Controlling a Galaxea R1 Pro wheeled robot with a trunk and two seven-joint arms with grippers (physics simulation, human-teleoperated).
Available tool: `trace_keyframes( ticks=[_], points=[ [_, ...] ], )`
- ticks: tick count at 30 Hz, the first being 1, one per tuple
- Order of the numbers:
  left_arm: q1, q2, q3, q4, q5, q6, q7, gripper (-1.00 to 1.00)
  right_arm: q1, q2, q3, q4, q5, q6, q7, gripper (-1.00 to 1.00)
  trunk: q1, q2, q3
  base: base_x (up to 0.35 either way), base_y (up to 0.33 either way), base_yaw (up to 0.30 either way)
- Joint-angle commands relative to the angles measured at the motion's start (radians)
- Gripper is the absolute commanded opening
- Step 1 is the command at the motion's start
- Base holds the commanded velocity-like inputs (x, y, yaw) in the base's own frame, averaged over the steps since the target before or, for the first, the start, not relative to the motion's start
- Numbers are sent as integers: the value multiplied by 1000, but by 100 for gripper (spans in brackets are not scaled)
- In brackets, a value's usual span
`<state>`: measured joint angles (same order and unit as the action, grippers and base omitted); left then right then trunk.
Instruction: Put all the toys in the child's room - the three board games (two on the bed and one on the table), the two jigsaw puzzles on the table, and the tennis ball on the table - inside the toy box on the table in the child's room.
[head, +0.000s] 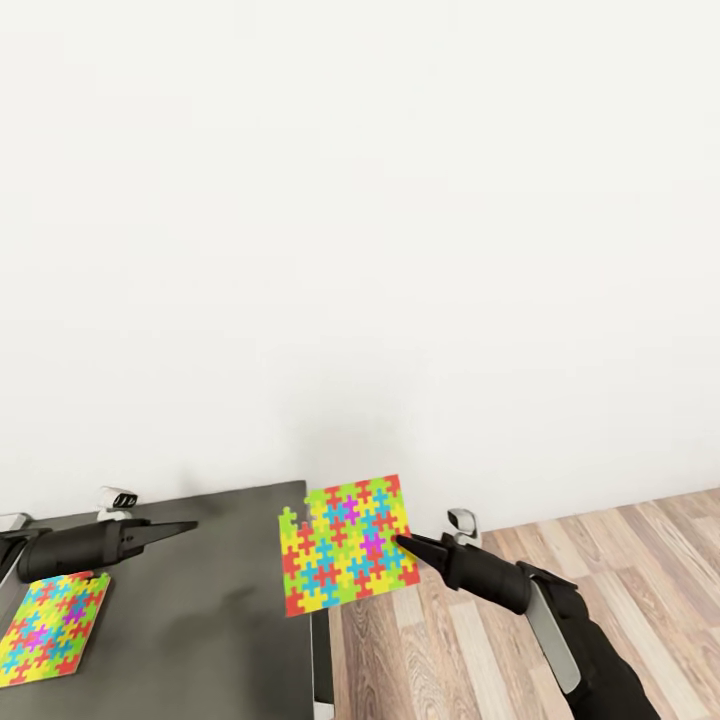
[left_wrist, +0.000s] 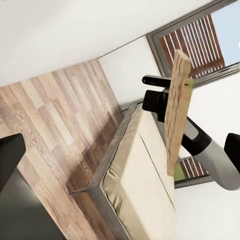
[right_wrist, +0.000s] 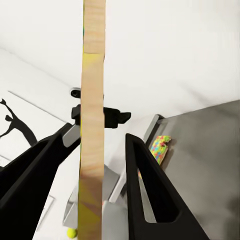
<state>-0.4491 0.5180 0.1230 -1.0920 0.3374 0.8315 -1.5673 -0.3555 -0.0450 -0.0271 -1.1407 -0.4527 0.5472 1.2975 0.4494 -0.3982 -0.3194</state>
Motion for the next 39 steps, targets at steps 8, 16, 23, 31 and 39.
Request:
trace_keyframes(
  ticks=[8, 16, 23, 31, 39],
  points=[
    [0, -1, 0, -1, -1, 11, -4, 100, 0, -3, -1, 0, -2, 13, -3, -100, 1, -2, -1, 0, 0, 0],
    [0, -1, 0, -1, -1, 11, -4, 100, 0, -4, -1, -1, -3, 10, -3, -100, 1, -2, -1, 0, 0, 0],
    [0, 0, 0, -1, 0, 11, -4, 100, 0, -4, -1, 3, -3, 6, -4, -100, 1, -2, 0, 0, 0, 0],
    [0, 0, 0, 0, -1, 10, -4, 100, 0, -4, -1, 0, -4, 3, -4, -100, 1, -2, 7, 0, 0, 0],
    [0, 0, 0, -1, -1, 10, -4, 100, 1, -3, -6, -2, -5, 2, -3, -100, 1, -2, 19, 0, 0, 0]
  ],
)
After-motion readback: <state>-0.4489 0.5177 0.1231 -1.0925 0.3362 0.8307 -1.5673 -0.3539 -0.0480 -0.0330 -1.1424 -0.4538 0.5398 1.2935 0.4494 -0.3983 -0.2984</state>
